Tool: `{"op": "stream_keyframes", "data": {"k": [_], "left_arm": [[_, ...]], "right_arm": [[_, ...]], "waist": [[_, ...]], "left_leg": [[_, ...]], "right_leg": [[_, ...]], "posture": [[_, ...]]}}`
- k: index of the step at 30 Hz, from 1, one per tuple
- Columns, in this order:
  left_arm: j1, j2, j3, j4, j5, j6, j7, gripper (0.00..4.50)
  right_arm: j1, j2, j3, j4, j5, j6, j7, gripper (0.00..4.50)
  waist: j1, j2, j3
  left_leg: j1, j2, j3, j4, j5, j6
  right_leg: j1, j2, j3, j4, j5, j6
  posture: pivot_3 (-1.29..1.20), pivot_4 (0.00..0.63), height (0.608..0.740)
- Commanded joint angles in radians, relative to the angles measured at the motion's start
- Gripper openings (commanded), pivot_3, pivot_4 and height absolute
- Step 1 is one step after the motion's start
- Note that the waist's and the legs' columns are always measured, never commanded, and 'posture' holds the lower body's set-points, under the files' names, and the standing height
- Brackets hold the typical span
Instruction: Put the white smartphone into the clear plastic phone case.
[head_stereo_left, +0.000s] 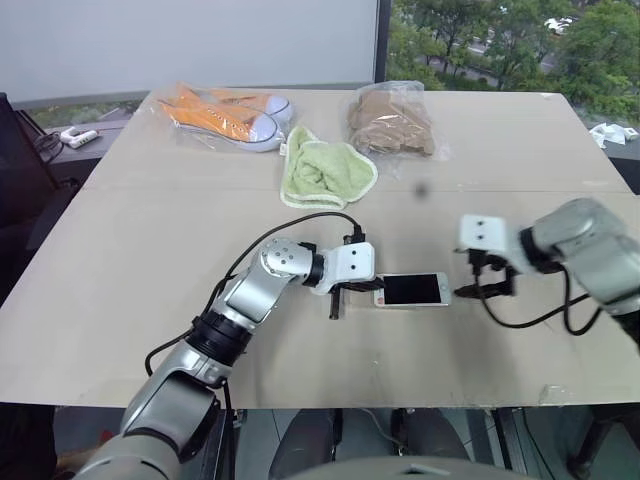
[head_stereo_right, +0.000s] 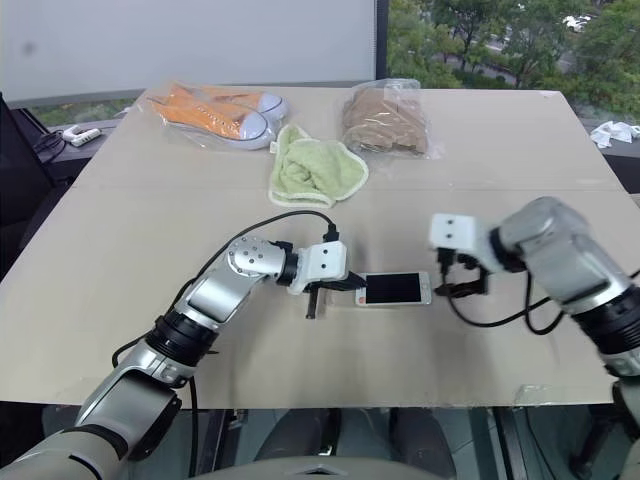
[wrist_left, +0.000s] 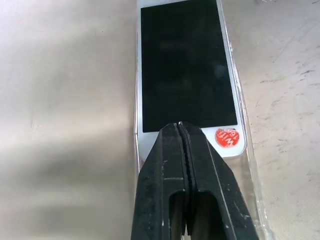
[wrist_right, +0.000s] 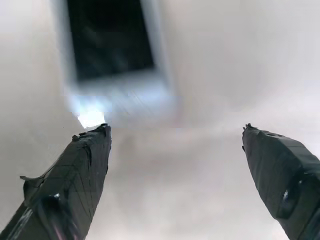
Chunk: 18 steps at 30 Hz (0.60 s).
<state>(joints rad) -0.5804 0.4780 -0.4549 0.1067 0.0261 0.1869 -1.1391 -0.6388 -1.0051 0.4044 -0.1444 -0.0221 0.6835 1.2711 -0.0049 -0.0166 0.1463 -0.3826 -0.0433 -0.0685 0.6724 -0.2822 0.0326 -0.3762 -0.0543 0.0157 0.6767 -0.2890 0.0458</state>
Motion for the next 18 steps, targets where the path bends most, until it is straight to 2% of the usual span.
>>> {"op": "stream_keyframes", "data": {"k": [1, 5, 7, 11, 14, 16, 18], "left_arm": [[0.041, 0.007, -0.048, 0.058, 0.048, 0.035, -0.001, 0.0], [0.046, -0.004, -0.035, 0.05, 0.037, 0.036, 0.004, 0.0], [0.043, -0.011, -0.023, 0.042, 0.028, 0.04, 0.01, 0.0], [0.025, -0.04, 0.053, -0.018, -0.041, 0.075, 0.033, 0.0], [-0.002, -0.036, 0.179, -0.139, -0.168, 0.172, 0.036, 0.0], [-0.014, 0.012, 0.257, -0.196, -0.243, 0.232, 0.014, 0.0], [-0.002, 0.11, 0.302, -0.226, -0.283, 0.276, -0.045, 0.0]], "right_arm": [[0.006, -0.031, -0.013, -0.008, -0.002, -0.052, 0.042, 3.13], [-0.009, 0.007, 0.024, 0.017, -0.055, -0.091, 0.021, 0.92], [-0.016, 0.036, 0.031, 0.012, -0.054, -0.084, 0.025, 0.09], [-0.012, 0.06, 0.044, -0.006, -0.064, -0.072, 0.038, 0.03], [0.004, 0.049, 0.057, -0.017, -0.074, -0.075, 0.049, 0.03], [0.011, 0.043, 0.056, -0.021, -0.076, -0.08, 0.053, 0.03], [0.015, 0.045, 0.054, -0.019, -0.082, -0.084, 0.051, 0.03]], "waist": [[-0.003, 0.0, 0.0], [-0.005, 0.0, 0.0], [-0.005, 0.0, 0.0], [0.002, 0.001, 0.001], [-0.001, 0.0, 0.002], [-0.005, 0.0, 0.002], [-0.01, 0.0, 0.002]], "left_leg": [[0.0, 0.0, 0.0, -0.001, 0.0, 0.0], [-0.001, 0.0, 0.0, -0.001, 0.0, 0.0], [0.0, 0.0, 0.0, -0.001, 0.0, 0.0], [-0.003, 0.0, -0.001, -0.001, 0.001, -0.001], [-0.009, 0.0, -0.002, 0.001, 0.003, -0.004], [-0.019, 0.0, -0.003, 0.003, 0.003, -0.005], [-0.022, 0.0, -0.004, 0.003, 0.003, -0.005]], "right_leg": [[0.0, 0.0, 0.0, 0.0, 0.0, 0.0], [0.0, 0.0, 0.0, 0.0, 0.0, 0.0], [0.0, 0.0, 0.0, 0.0, 0.0, 0.0], [-0.001, 0.0, -0.001, 0.0, 0.0, 0.0], [-0.006, 0.0, -0.002, 0.0, 0.0, 0.0], [-0.016, 0.0, -0.002, 0.001, 0.0, 0.0], [-0.019, 0.0, -0.003, 0.001, 0.0, 0.0]], "posture": [[0.0, 0.15, 0.74], [0.0, 0.15, 0.74], [0.0, 0.15, 0.74], [0.0, 0.15, 0.74], [0.0, 0.15, 0.74], [0.0, 0.15, 0.74], [0.0, 0.15, 0.74]]}}
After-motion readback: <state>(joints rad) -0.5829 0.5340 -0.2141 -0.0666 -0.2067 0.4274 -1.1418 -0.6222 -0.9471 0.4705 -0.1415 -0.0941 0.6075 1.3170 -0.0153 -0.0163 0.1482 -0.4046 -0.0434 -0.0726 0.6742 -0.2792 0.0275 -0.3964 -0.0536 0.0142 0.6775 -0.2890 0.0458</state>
